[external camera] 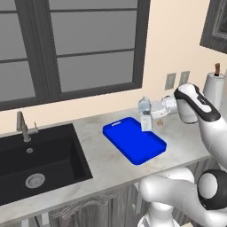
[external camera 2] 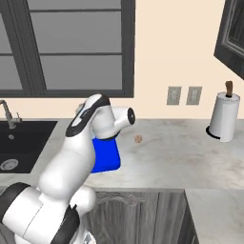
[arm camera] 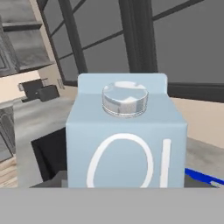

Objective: Take out the milk from the fridge and place it on the tray on the counter. Then take the sugar cube near the tray and place it in the tray.

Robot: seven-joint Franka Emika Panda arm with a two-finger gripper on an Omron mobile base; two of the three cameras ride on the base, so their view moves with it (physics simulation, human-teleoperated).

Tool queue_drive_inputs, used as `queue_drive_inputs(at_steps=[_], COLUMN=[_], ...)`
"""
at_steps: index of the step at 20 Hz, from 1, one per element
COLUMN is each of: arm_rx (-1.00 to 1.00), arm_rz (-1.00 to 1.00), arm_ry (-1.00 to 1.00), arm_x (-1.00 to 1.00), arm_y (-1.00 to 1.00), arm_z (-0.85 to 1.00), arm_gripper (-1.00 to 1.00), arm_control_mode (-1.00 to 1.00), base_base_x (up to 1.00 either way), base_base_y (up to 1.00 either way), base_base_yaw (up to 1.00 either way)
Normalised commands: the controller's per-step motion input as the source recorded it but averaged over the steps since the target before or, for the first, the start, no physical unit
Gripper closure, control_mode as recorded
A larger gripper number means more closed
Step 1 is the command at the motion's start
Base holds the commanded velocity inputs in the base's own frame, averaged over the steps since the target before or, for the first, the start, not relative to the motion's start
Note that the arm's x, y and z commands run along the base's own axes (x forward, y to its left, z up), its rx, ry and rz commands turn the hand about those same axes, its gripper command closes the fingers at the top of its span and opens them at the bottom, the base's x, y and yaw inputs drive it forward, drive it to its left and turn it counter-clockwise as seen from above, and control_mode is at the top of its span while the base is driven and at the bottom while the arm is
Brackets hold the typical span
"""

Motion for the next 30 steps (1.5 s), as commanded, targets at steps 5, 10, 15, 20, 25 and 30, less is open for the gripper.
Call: queue_drive_inputs(at_steps=[5, 10, 15, 20, 25, 30], arm_rx=[0.05, 0.0, 0.0, 0.06, 0.1, 0.01], arm_rz=[0.1, 0.12, 0.06, 0.07, 0.07, 0.02], arm_ry=[-0.11, -0.01, -0.03, 0.0, 0.0, -0.05], arm_x=[0.08, 0.16, 0.21, 0.24, 0.24, 0.16], arm_y=[0.19, 0.22, 0.11, 0.04, 0.18, 0.16], arm_z=[-0.22, -0.19, -0.1, -0.14, -0.19, -0.18], arm_gripper=[1.0, 1.0, 1.0, 1.0, 1.0, 1.0], arm_control_mode=[-1.0, -1.0, -1.0, -1.0, -1.0, -1.0], base_base_x=[0.0, 0.0, 0.0, 0.0, 0.0, 0.0], base_base_y=[0.0, 0.0, 0.0, 0.0, 0.0, 0.0], base_base_yaw=[0.0, 0.0, 0.0, 0.0, 0.0, 0.0])
